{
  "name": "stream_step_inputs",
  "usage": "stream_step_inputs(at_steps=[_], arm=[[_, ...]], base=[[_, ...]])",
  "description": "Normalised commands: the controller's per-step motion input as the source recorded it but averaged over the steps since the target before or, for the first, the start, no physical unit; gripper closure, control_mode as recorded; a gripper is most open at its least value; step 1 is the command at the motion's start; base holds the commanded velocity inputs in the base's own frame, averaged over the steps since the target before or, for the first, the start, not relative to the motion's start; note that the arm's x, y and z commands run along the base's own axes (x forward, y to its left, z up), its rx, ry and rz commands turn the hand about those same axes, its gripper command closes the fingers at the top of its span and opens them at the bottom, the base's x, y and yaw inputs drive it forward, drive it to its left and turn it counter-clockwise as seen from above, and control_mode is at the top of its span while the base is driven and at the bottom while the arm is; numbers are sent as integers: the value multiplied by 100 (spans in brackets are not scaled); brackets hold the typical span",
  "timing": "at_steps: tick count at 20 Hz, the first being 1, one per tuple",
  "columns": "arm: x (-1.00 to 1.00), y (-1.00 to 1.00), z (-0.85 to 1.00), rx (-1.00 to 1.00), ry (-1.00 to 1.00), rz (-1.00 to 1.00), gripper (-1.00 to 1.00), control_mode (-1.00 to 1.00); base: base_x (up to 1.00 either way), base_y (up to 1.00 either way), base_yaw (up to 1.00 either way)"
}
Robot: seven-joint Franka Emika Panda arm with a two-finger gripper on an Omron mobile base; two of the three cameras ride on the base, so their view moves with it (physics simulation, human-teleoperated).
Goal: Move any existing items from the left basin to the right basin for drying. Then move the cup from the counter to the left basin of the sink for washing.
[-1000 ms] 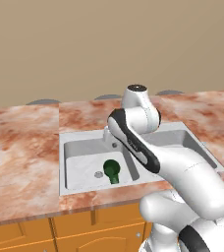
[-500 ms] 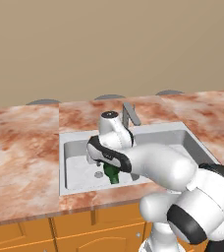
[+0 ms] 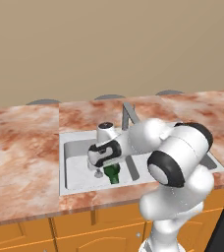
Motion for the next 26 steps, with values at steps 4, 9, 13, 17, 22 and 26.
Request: stream_step_inputs(at_steps=[4, 9, 13, 17, 22, 26], arm=[[51, 1, -60, -4, 8, 2, -100, -100], [56, 8, -51, -6, 2, 4, -100, -100], [62, 8, -26, -9, 0, 7, -100, -100], [58, 14, -15, -10, 0, 9, -100, -100], [35, 9, -29, -5, 0, 7, -100, -100], [16, 0, -37, 0, 0, 6, -100, -100]], base=[[0, 0, 0], [0, 0, 0], [0, 0, 0], [0, 0, 0], [0, 0, 0], [0, 0, 0]])
